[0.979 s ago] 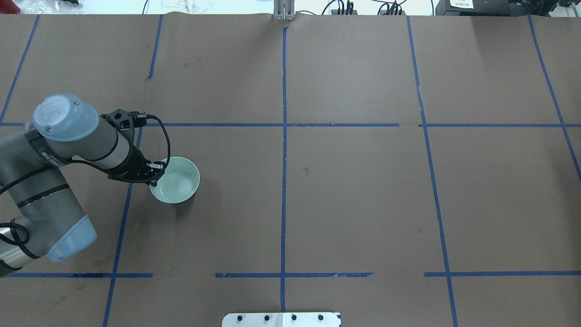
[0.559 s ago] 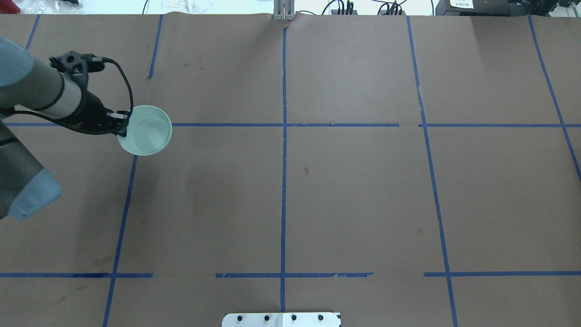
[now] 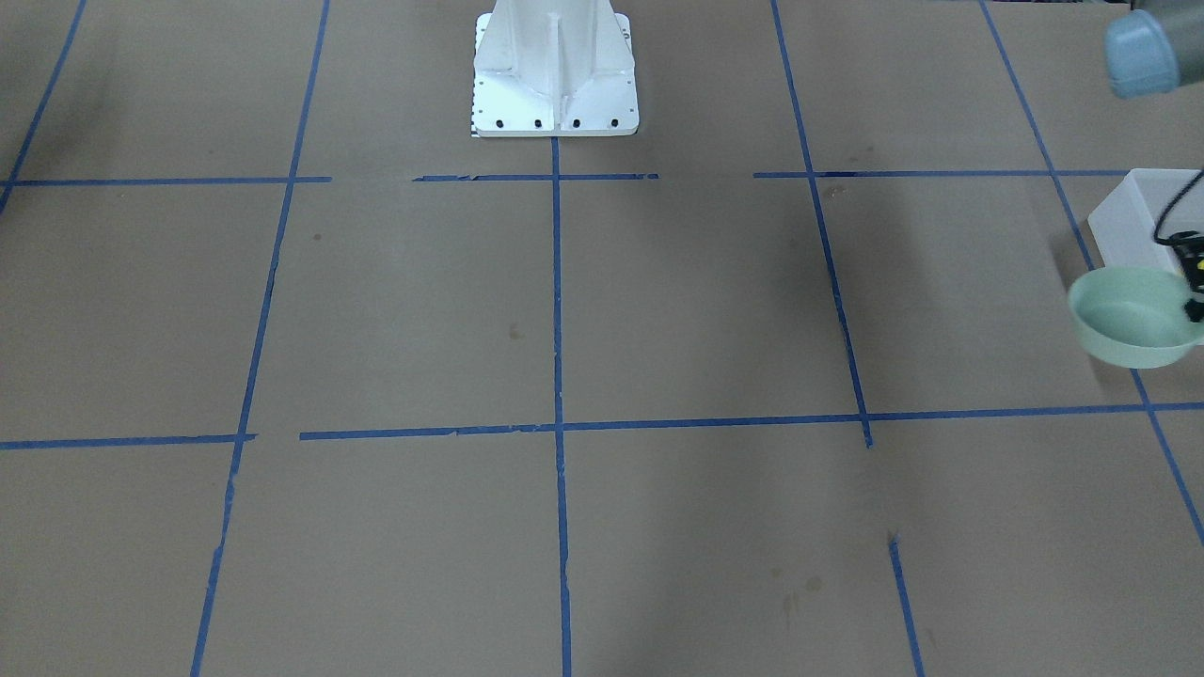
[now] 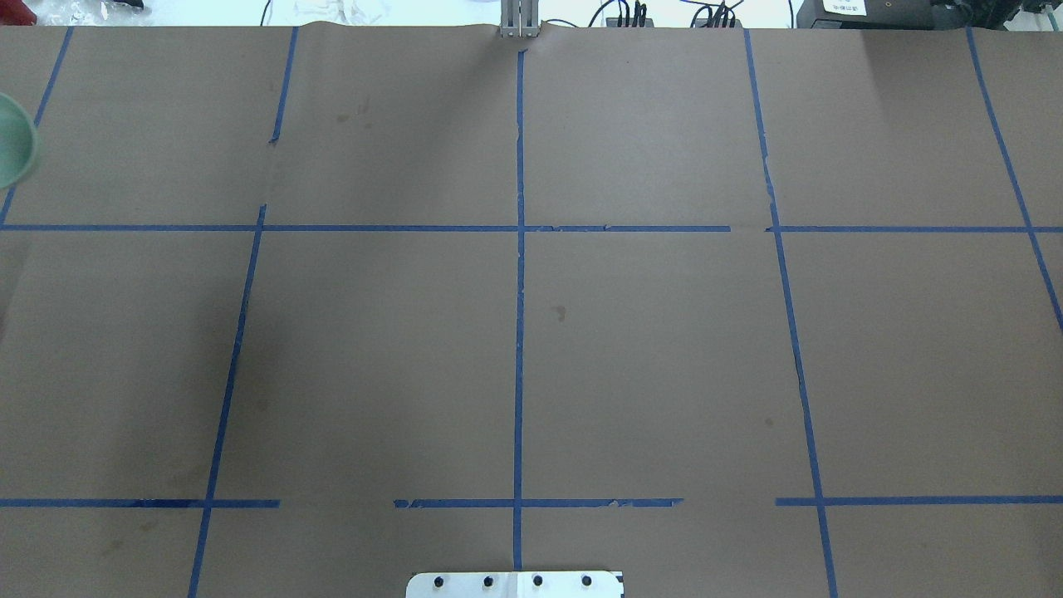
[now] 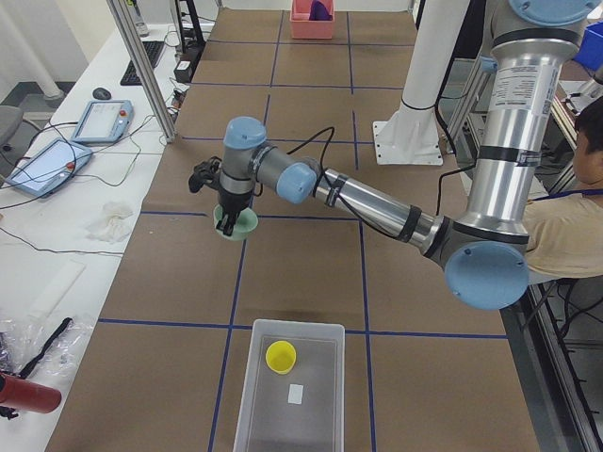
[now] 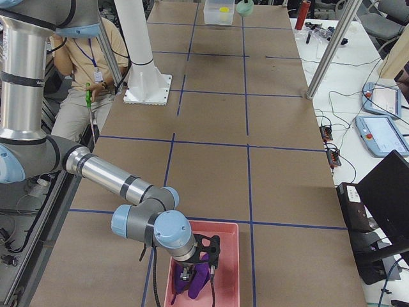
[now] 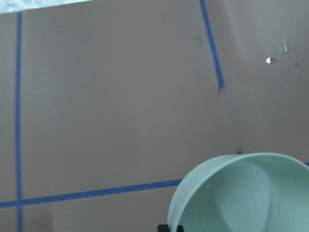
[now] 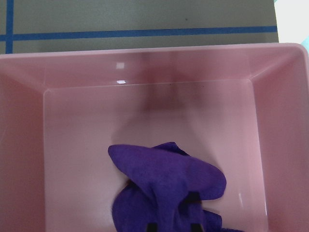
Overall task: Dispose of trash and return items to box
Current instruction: 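Carry the bowl to the clear bin while the right gripper drops cloth in pink bin, then release the green bowl in the clear bin and withdraw the left gripper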
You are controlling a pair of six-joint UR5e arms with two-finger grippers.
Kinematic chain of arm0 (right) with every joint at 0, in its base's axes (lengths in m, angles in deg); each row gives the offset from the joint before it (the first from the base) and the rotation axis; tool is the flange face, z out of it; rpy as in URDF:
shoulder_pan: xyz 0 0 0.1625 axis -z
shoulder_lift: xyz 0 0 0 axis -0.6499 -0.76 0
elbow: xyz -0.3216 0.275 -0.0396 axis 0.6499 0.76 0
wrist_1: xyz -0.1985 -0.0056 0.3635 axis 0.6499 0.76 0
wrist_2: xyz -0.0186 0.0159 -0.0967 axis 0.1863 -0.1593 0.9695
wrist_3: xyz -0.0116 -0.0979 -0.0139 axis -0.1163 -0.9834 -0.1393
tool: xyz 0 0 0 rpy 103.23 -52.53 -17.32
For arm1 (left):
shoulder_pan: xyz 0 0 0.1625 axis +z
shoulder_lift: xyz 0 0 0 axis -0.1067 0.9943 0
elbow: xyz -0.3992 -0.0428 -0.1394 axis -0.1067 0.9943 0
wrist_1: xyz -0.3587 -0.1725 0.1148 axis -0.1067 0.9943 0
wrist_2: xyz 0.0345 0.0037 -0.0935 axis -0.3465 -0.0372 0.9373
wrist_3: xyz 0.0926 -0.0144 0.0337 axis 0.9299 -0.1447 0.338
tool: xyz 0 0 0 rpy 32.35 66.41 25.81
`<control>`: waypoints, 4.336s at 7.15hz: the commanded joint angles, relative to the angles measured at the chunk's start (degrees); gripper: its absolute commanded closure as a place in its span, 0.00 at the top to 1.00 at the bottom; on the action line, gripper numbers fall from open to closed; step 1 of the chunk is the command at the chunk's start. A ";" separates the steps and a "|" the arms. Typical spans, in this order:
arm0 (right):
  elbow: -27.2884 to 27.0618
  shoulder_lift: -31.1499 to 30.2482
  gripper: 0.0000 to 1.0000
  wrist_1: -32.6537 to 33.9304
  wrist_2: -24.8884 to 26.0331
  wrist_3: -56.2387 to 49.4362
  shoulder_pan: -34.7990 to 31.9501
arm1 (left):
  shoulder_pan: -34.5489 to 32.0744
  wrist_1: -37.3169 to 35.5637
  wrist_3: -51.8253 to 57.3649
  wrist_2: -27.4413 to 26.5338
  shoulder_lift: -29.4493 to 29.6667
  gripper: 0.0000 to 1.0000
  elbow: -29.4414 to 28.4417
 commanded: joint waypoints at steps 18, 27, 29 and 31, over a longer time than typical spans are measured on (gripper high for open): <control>-10.67 6.21 1.00 -9.17 -10.39 23.48 12.66 | -17.71 21.72 29.68 9.18 -8.90 0.89 -44.00; -24.61 8.76 1.00 13.80 -3.02 25.76 22.57 | -0.86 -18.01 -4.19 16.72 -0.46 1.00 9.34; -24.30 8.76 1.00 15.88 -2.92 24.80 22.59 | -0.75 -15.02 -4.16 17.09 -0.99 1.00 7.43; -21.86 11.82 1.00 15.61 -3.09 24.71 22.50 | -0.92 -13.45 2.63 16.66 -4.74 1.00 4.55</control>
